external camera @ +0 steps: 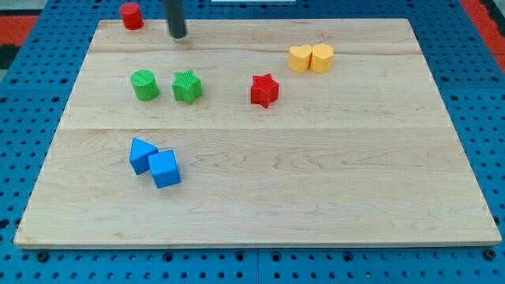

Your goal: Push the yellow heart towards the top center

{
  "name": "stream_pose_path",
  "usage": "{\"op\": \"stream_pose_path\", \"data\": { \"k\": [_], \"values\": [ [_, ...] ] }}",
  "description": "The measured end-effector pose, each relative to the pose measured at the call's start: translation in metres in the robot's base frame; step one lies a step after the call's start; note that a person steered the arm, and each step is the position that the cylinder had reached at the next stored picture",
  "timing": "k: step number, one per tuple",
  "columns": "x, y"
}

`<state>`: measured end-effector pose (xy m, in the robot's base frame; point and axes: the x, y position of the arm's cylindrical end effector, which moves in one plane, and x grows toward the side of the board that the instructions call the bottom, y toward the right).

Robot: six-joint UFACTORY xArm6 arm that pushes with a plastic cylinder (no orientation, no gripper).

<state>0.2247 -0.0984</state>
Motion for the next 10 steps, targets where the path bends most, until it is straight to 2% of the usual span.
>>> {"op": "stream_pose_path", "data": {
  "k": [1,3,5,10],
  "values": [
    [0.014,0.075],
    [0.111,0.093],
    [0.096,0.185],
    [0.002,0.173]
  ]
}}
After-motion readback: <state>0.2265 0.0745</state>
